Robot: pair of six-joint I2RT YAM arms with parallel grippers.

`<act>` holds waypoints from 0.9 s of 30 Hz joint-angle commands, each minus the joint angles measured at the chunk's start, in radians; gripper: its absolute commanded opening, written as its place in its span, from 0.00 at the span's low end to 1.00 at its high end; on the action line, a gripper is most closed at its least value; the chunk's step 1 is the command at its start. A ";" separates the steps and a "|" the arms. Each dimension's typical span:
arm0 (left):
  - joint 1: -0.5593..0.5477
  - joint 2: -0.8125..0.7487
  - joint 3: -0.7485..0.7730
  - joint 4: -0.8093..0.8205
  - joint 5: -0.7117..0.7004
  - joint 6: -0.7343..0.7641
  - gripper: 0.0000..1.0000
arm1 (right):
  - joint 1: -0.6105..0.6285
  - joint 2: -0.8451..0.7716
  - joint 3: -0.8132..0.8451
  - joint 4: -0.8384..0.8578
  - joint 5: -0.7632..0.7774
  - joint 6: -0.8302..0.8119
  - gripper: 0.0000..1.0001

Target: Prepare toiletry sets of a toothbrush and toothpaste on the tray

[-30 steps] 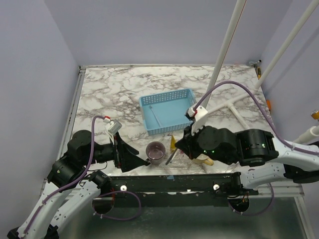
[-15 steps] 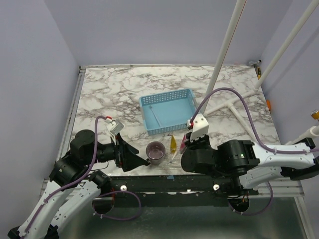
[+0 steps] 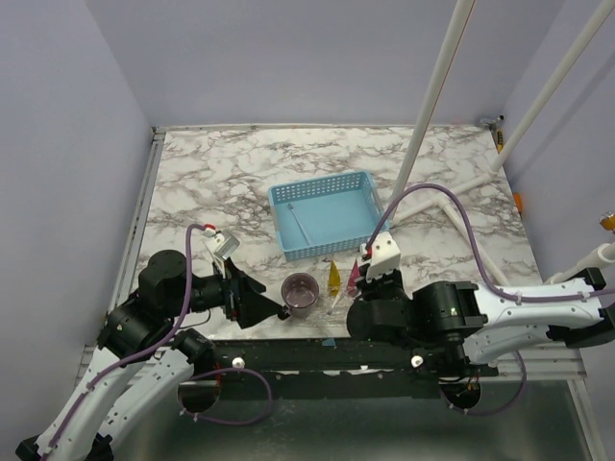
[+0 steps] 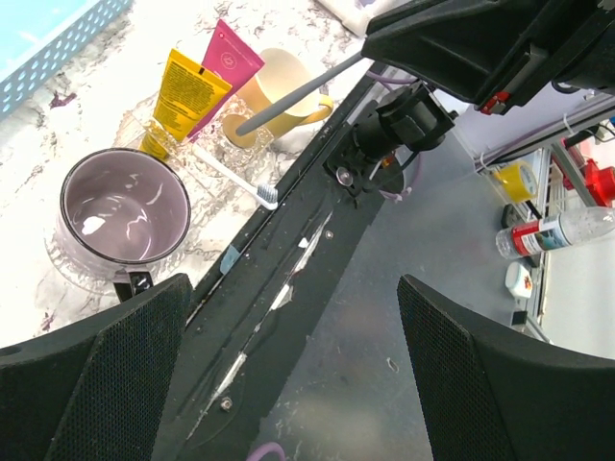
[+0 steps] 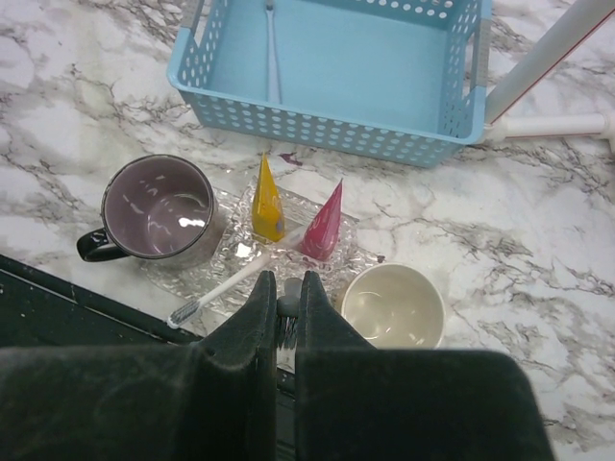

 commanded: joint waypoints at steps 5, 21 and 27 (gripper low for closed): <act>0.007 0.006 -0.024 0.025 -0.028 0.018 0.87 | 0.003 -0.035 -0.076 0.085 0.054 0.072 0.01; 0.008 0.008 -0.047 0.062 -0.025 -0.012 0.87 | 0.002 -0.197 -0.349 0.260 0.127 0.198 0.01; 0.008 0.020 -0.047 0.073 -0.023 -0.017 0.87 | 0.003 -0.262 -0.418 0.309 0.144 0.241 0.01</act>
